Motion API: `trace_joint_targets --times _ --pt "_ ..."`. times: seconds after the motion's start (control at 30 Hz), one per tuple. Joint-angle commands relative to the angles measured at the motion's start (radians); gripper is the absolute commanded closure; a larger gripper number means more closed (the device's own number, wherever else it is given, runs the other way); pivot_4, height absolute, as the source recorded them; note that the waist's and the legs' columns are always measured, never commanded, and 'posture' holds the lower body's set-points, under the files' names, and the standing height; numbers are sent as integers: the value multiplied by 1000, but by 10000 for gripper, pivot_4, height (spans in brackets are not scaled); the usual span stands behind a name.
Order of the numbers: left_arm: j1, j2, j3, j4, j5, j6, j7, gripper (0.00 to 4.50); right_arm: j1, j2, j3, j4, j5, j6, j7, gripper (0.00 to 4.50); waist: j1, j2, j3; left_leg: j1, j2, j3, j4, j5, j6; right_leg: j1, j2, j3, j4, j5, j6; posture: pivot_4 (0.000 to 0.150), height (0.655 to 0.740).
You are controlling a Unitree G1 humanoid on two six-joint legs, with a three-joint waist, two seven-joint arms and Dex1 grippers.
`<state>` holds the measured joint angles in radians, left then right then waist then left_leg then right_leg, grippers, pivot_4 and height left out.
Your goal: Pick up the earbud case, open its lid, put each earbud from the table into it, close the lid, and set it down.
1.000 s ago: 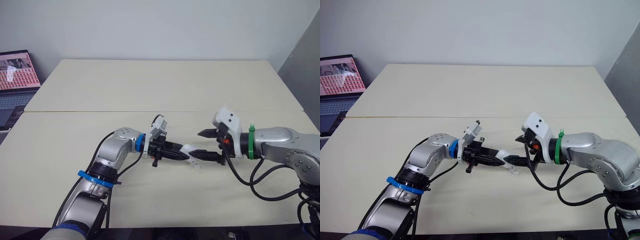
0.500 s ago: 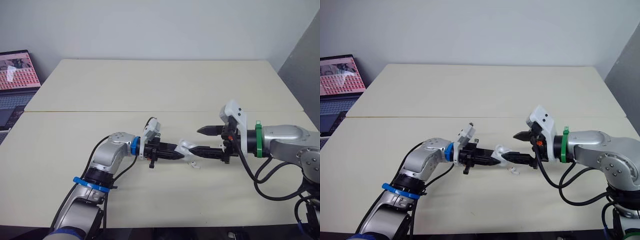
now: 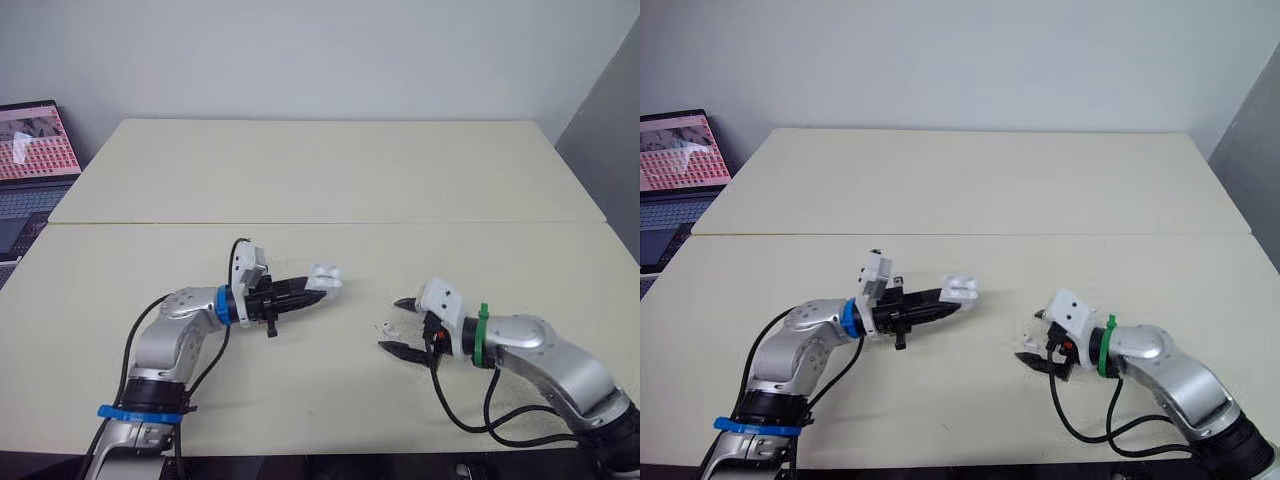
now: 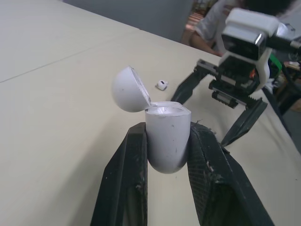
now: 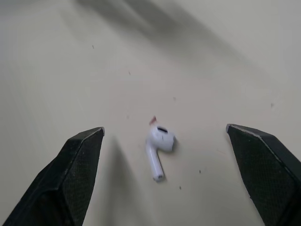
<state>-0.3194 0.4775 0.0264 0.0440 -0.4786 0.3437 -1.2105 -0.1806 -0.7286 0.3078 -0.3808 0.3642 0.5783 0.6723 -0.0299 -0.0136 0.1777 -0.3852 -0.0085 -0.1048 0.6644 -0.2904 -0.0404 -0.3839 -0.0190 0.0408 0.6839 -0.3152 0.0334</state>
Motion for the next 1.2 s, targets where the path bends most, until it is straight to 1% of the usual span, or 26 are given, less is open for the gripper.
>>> trace_joint_targets --times 0.03,0.1,0.13,0.17,0.2,0.37,0.4,0.43,0.53,0.63,0.7,0.77,0.83,0.9,0.97,1.03,1.17,1.2 --pt "21 -1 30 -72 -33 0 44 37252 15 35 5 9 -43 -48 6 3184 0 0 0 1 0 0 0 0 0 0 0 0 0 0 0 1500 7400" --pt "30 -2 28 -83 -37 1 58 37252 22 54 0 21 -61 -75 12 6848 0 0 0 1 0 0 0 0 0 0 0 0 0 0 0 1500 7400" --pt "32 -2 26 -86 -37 1 64 37252 24 60 -2 26 -69 -85 18 9837 0 0 0 1 0 0 0 0 0 0 0 0 1 0 0 1500 7400" --pt "34 -1 25 -88 -38 1 69 37252 26 67 -4 27 -73 -88 21 13819 0 0 0 1 0 0 0 0 0 0 0 0 1 0 0 1500 7400" --pt "35 -2 25 -87 -39 1 74 37252 27 72 -5 30 -79 -93 26 16728 0 0 0 1 0 0 0 0 0 0 0 0 1 0 0 1500 7400" --pt "33 8 20 -73 -42 1 74 37252 33 86 -7 32 -98 -103 44 35770 0 0 0 1 0 0 0 0 0 0 0 0 1 0 0 1500 7400" --pt "32 11 20 -67 -43 -1 70 37252 35 87 -9 31 -100 -108 49 39235 0 0 0 1 0 0 0 0 0 0 0 0 1 0 0 1500 7400" --pt "32 14 20 -62 -42 -4 65 37252 37 89 -13 30 -100 -114 54 41167 0 0 0 1 0 0 0 0 0 0 0 0 1 0 0 1500 7400" --pt "36 22 17 -53 -39 -12 49 37252 54 71 -45 4 -73 -110 91 41115 0 0 0 1 0 0 0 0 0 0 0 0 1 0 0 1500 7400" --pt "41 29 8 -56 -40 -17 29 37252 91 17 -105 -39 -36 -159 172 41115 1 0 0 1 0 0 0 0 0 1 0 -1 0 0 0 1500 7400" --pt "43 35 1 -69 -43 -13 14 37252 135 -58 -157 -53 -17 -235 277 41115 1 0 0 1 0 1 0 0 0 1 0 -1 0 0 0 1500 7400" --pt "42 36 -8 -97 -53 4 9 37252 186 -128 -229 -41 49 -306 416 41115 2 0 0 2 -1 1 0 0 0 2 -1 -1 0 0 0 1500 7400" --pt "40 33 -13 -116 -61 17 11 37252 216 -159 -287 -16 105 -331 487 41115 2 0 0 2 -1 0 0 0 0 4 0 -1 -2 0 0 1500 7400" --pt "36 28 -19 -136 -72 39 13 37252 251 -237 -304 72 51 -451 604 41115 1 0 0 4 0 0 0 0 1 6 0 -1 -2 0 0 1500 7400" --pt "33 28 -28 -150 -75 51 14 37252 267 -295 -299 186 -21 -580 684 41115 1 -1 0 7 0 0 0 0 1 9 0 -1 -2 0 0 1500 7400" --pt "28 27 -34 -156 -76 56 17 37252 256 -307 -284 279 -76 -669 696 41115 0 -1 0 8 0 1 0 0 1 10 0 -1 -3 0 0 1500 7400" --pt "23 26 -38 -167 -77 66 26 37252 243 -314 -263 376 -123 -776 745 41115 -1 0 0 9 0 1 0 0 1 10 0 -1 -2 0 0 1500 7400" --pt "22 26 -39 -169 -78 69 29 37252 236 -312 -262 388 -125 -776 743 37615 -1 0 0 10 0 1 0 0 1 11 0 -1 -2 0 0 1500 7400"
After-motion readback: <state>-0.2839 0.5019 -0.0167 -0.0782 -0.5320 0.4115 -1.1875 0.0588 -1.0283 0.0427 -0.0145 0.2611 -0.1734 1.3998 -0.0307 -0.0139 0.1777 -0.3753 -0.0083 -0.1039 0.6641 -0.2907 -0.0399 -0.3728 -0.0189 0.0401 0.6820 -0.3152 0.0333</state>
